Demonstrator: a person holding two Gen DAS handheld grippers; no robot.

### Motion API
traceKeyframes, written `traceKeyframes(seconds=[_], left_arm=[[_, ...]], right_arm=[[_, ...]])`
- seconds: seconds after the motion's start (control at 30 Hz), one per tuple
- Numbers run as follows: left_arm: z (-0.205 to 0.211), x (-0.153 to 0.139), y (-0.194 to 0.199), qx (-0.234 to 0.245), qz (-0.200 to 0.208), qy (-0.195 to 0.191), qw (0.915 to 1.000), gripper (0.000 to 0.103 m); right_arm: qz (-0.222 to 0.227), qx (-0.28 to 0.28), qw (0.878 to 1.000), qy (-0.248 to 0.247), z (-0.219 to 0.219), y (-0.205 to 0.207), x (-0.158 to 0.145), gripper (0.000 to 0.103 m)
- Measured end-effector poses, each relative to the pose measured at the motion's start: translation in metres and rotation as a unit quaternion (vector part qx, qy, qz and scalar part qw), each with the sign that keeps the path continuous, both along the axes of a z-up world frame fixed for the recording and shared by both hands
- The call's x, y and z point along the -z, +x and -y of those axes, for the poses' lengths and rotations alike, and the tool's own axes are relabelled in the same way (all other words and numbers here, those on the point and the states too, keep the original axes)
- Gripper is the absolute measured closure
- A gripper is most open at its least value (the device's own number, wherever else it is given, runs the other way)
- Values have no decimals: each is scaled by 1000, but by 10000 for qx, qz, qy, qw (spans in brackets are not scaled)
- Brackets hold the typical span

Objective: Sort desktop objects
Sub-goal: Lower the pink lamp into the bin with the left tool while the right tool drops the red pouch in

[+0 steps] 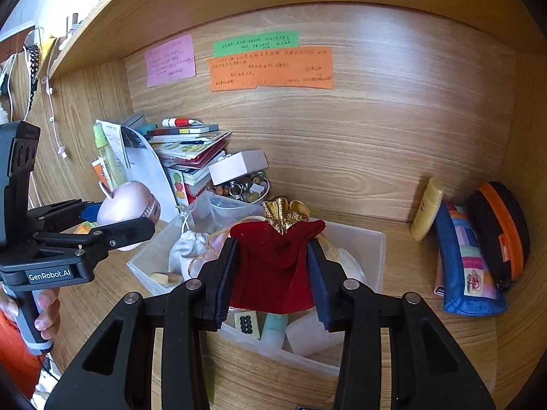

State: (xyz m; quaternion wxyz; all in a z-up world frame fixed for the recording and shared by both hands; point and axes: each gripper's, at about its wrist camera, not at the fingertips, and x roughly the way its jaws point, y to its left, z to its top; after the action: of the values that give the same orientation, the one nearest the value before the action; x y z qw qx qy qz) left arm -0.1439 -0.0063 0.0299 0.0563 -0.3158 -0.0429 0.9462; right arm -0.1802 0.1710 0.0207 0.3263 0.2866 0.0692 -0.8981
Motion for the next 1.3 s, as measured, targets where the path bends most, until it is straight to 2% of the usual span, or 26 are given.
traceKeyframes(seconds=[0.13, 0.3, 0.43, 0.5, 0.63, 0.8, 0.9, 1.13, 1.23, 1.3], left_arm=[[3, 9, -21, 11, 168, 137, 9998, 41], [2, 28, -41, -164, 355, 83, 9992, 41], [4, 43, -47, -181, 473, 67, 9987, 41], [1, 45, -46, -218, 412, -113, 9988, 41], [-6, 49, -46, -86, 411, -126, 9990, 41], [-19, 59, -46, 13, 491, -403, 9980, 41], [-20, 60, -45, 24, 513, -409, 9978, 41], [-26, 61, -42, -74, 352, -694, 9969, 39], [-28, 54, -36, -106, 177, -740, 9970, 28], [-28, 51, -33, -108, 79, -734, 9972, 26]], right_arm=[[22, 46, 9999, 101, 15, -14, 5, 67], [299, 65, 9994, 136, 28, -33, 22, 67], [341, 43, 9987, 373, 32, -37, 37, 67], [413, 45, 9983, 416, 32, -40, 44, 66], [430, 31, 9976, 549, 34, -41, 53, 66], [411, 4, 9966, 709, 38, -40, 60, 66], [334, 73, 9962, 804, 37, -42, 62, 66], [303, 77, 9958, 859, 39, -44, 64, 61], [196, 73, 9951, 962, 41, -40, 62, 60], [155, 54, 9950, 984, 41, -39, 61, 58]])
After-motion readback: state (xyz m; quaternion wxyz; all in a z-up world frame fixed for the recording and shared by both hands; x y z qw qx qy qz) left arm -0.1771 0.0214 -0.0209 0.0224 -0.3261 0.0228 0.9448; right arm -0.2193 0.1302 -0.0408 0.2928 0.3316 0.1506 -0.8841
